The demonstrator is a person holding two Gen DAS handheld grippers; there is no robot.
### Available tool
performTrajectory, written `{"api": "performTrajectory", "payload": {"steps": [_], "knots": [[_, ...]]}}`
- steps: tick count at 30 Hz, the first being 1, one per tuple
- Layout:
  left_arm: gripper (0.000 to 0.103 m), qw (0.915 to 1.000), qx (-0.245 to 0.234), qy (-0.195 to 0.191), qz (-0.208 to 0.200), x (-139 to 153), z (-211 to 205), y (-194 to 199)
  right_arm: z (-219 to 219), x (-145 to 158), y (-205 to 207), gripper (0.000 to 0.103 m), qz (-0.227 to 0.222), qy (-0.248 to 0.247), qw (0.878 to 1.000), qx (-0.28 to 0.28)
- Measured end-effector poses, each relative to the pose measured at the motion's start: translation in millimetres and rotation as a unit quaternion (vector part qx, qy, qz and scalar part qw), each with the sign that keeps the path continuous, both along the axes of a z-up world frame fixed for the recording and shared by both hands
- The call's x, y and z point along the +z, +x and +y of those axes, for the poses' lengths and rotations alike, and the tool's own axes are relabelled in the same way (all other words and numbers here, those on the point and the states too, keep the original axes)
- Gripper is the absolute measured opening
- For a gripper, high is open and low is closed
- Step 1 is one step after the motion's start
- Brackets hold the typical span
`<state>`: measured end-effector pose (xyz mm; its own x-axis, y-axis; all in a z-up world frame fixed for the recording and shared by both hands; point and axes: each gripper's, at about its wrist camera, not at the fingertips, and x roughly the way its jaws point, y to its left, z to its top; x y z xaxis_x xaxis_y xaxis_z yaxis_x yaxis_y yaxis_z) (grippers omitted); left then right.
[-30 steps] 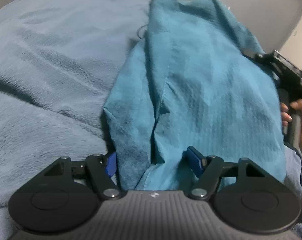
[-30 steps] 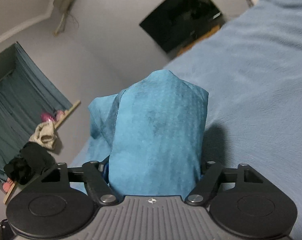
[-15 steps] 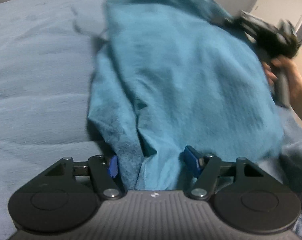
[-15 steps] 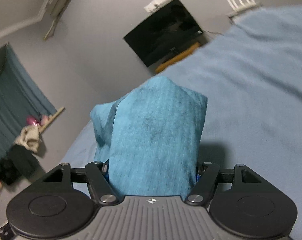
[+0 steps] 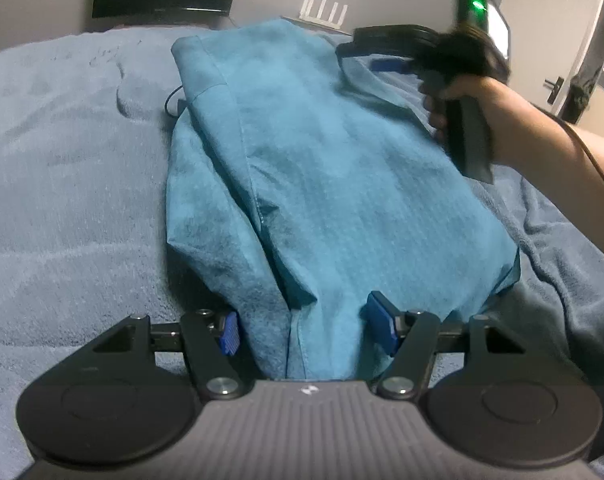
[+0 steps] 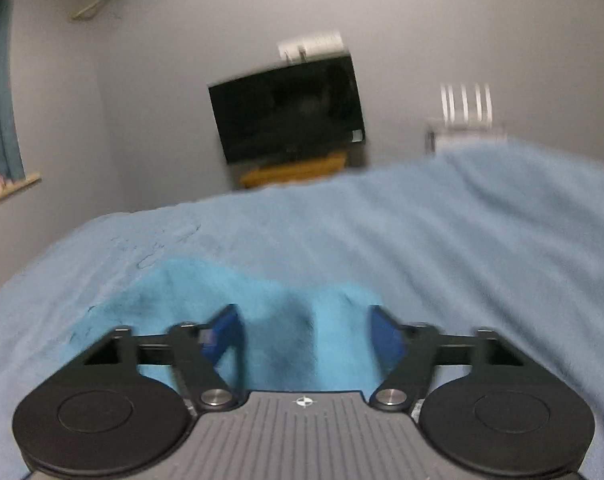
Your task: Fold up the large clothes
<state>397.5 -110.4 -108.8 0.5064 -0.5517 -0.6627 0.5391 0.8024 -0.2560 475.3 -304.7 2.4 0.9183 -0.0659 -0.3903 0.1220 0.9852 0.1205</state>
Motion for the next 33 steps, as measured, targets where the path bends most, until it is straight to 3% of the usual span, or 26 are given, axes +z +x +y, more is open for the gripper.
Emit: {"api": "performTrajectory", "payload": {"steps": [1, 6, 10, 13, 17, 19, 23, 25, 27, 30, 33], "knots": [[0.061, 1.0000, -0.001, 0.004, -0.003, 1.2, -2.6, -2.4, 2.9, 0.6, 1.3, 0.049, 0.004, -0.008, 1.000, -0.006], [0.061, 0.9997, -0.007, 0.021, -0.013, -3.7, -6.9, -22.3, 40.2, 0.3, 29.4, 0.049, 0.036, -0.030, 0.999, 0.004], [0.061, 0.9997, -0.010, 0.016, -0.013, -7.0, -11.9, -22.9, 72.8, -1.4, 36.8, 0.048, 0.061, -0.015, 0.994, 0.086], [0.066, 0.9999, -0.006, 0.009, -0.011, -6.2, -2.7, -23.1, 93.3, 11.6, 28.3, 0.045, 0.070, 0.050, 0.983, 0.159], [0.066, 0.9999, -0.004, 0.004, -0.012, -4.7, 2.5, -21.3, 84.1, 33.8, -42.3, 0.047, 0.021, 0.068, 0.989, 0.132], [0.066, 0.9999, -0.002, 0.001, -0.011, -7.6, 1.7, -16.3, 75.6, 32.9, -86.0, 0.051, 0.020, 0.047, 0.992, 0.115], [0.066, 0.9998, 0.005, 0.005, -0.016, -9.1, 4.2, -19.5, 66.7, 7.3, -171.0, 0.050, 0.064, -0.041, 0.991, 0.111], [0.066, 0.9996, 0.016, 0.006, -0.021, -6.3, 9.9, -26.0, 57.7, -14.1, -205.0, 0.052, 0.094, -0.076, 0.989, 0.080], [0.067, 0.9980, 0.043, 0.026, -0.038, -4.5, 16.9, -32.8, 38.3, -24.7, -238.1, 0.053, 0.098, -0.047, 0.994, 0.025], [0.069, 0.9960, 0.070, 0.024, -0.049, 0.3, 31.8, -45.5, 17.4, -16.6, -278.8, 0.057, 0.097, 0.001, 0.994, -0.042], [0.072, 0.9917, 0.104, 0.031, -0.069, 8.1, 39.3, -66.4, 25.0, -2.5, -314.4, 0.063, 0.086, 0.026, 0.995, -0.042]]}}
